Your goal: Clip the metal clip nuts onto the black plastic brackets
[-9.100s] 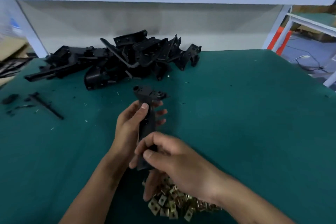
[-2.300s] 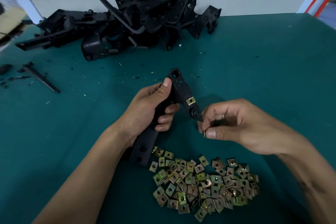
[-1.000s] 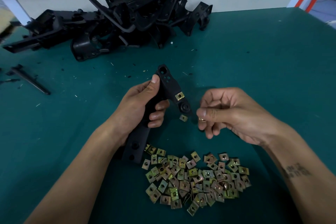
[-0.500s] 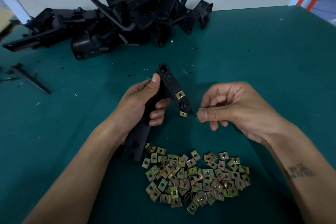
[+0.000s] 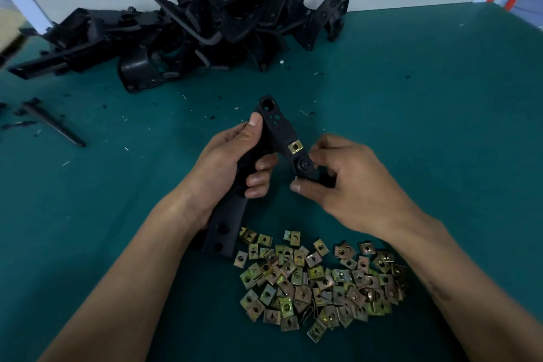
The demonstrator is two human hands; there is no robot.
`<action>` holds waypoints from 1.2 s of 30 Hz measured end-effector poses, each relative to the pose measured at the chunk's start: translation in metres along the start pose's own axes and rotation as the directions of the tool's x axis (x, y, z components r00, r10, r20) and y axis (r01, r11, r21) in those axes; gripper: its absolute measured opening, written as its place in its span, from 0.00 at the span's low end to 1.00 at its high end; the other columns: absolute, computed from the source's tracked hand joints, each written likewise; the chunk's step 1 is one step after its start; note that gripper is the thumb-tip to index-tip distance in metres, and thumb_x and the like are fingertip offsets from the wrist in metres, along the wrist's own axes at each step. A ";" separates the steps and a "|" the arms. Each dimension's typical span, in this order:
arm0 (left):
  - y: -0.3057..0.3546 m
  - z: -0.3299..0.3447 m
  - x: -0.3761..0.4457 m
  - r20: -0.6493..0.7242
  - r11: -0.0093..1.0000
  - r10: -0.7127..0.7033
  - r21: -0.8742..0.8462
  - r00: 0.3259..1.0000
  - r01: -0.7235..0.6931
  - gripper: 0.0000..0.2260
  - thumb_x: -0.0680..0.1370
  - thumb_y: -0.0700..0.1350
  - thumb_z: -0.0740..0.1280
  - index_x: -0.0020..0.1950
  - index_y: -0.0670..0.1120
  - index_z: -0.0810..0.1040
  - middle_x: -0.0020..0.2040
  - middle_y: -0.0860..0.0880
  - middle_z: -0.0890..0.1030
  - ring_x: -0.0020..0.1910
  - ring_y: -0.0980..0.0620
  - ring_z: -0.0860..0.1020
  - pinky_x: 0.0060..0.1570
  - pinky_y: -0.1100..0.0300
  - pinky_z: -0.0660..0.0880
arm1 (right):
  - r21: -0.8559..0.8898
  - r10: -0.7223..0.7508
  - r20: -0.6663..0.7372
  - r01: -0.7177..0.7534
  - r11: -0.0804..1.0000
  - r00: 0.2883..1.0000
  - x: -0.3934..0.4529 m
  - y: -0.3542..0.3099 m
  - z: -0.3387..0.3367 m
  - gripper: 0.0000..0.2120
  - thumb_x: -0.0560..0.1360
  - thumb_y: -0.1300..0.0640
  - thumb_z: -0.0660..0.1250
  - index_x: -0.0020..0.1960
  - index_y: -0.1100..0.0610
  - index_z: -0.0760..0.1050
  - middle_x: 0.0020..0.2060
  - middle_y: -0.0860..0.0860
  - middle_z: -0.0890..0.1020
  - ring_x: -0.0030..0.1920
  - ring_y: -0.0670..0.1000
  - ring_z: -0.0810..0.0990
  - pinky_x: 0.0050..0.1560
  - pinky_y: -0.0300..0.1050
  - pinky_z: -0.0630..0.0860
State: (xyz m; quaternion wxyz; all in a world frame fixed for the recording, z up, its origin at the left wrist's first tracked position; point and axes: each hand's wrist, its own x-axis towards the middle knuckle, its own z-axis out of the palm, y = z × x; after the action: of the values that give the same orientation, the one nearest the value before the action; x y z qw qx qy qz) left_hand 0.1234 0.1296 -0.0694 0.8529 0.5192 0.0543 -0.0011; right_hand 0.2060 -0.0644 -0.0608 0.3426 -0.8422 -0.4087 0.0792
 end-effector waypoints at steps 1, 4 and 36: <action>0.000 0.000 0.000 0.002 1.000 0.000 -0.005 1.000 0.000 0.18 0.80 0.59 0.68 0.44 0.47 0.66 0.33 0.48 0.67 0.25 0.53 0.65 0.24 0.62 0.66 | -0.035 -0.012 0.000 0.012 0.999 1.000 0.001 0.000 0.001 0.15 0.75 0.52 0.76 0.39 0.40 0.71 0.40 0.43 0.74 0.37 0.43 0.74 0.36 0.46 0.73; 0.000 0.000 0.000 0.006 1.000 -0.002 -0.010 1.000 0.002 0.18 0.79 0.59 0.68 0.43 0.47 0.67 0.34 0.48 0.67 0.25 0.53 0.65 0.24 0.62 0.66 | -0.094 -0.062 -0.031 0.058 0.994 0.998 0.002 0.002 0.001 0.16 0.78 0.58 0.71 0.39 0.41 0.71 0.39 0.41 0.73 0.37 0.42 0.74 0.36 0.44 0.72; 0.004 0.013 -0.005 0.123 0.957 -0.008 0.290 0.992 -0.028 0.06 0.77 0.50 0.69 0.48 0.49 0.76 0.33 0.48 0.66 0.26 0.55 0.63 0.23 0.65 0.65 | 0.971 0.475 -0.121 0.004 0.240 0.871 -0.001 -0.045 0.004 0.04 0.70 0.64 0.75 0.43 0.60 0.81 0.40 0.56 0.86 0.39 0.51 0.85 0.40 0.45 0.83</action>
State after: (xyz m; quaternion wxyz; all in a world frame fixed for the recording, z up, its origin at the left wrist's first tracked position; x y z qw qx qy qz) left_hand 0.1202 0.1194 -0.0595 0.7689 0.6384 -0.0015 -0.0365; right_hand 0.1758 -0.0436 -0.0348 0.8332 -0.5160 -0.0649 0.1880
